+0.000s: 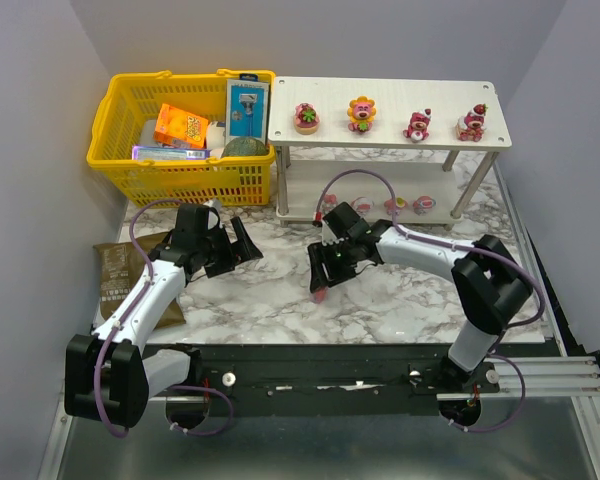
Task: Place and organize the plastic toys onto the shelf
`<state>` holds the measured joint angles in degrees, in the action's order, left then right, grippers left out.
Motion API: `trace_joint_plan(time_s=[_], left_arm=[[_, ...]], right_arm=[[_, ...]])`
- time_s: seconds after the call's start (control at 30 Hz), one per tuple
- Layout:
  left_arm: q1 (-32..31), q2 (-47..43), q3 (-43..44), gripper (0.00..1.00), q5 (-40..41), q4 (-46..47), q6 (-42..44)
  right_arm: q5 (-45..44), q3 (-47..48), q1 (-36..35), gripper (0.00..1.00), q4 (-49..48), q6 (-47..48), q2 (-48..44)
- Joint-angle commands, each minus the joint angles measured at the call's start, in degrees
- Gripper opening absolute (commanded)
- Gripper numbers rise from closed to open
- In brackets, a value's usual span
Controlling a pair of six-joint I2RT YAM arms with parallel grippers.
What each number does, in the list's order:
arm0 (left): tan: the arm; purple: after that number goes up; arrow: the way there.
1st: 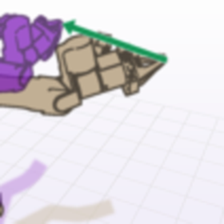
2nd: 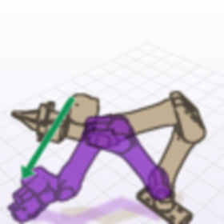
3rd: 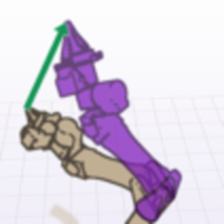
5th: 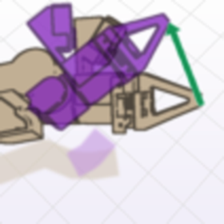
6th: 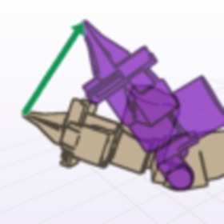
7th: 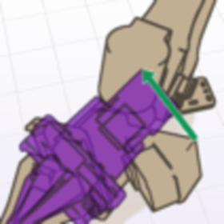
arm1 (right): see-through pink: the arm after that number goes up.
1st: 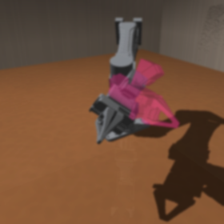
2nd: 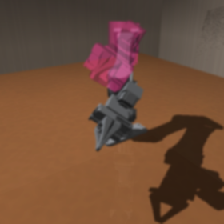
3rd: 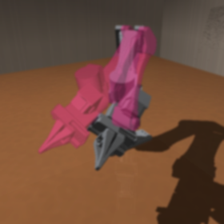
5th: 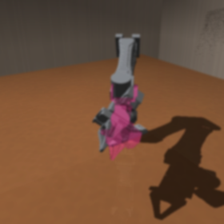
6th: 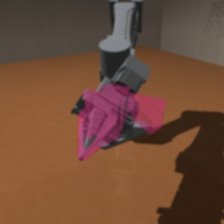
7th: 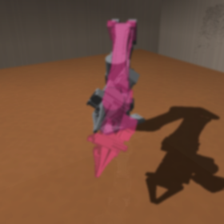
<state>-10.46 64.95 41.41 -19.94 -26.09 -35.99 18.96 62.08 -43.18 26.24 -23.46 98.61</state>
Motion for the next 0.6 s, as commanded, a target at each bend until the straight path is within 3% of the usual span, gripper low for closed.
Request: trace_joint_plan(time_s=[0.0,0.17,0.27,0.5,0.57], left_arm=[[0.44,0.36,-0.10,0.99,0.78,-0.54,0.83],[0.44,0.44,-0.28,0.99,0.87,-0.55,0.92],[0.53,0.18,-0.36,0.99,0.79,-0.72,0.92],[0.53,-0.17,-0.71,0.99,0.96,-0.81,1.09],[0.53,-0.35,-0.63,0.99,1.05,-1.07,1.09]], right_arm=[[3.00,2.16,0.55,0.63,-1.37,1.58,1.85],[5.21,2.25,0.82,0.59,-1.72,1.49,2.64],[6.26,2.25,0.82,0.49,-1.63,0.53,2.64],[5.92,0.76,0.82,0.09,-2.33,-2.89,0.10],[5.39,-0.12,0.73,0.04,-2.77,-4.04,-1.22]])
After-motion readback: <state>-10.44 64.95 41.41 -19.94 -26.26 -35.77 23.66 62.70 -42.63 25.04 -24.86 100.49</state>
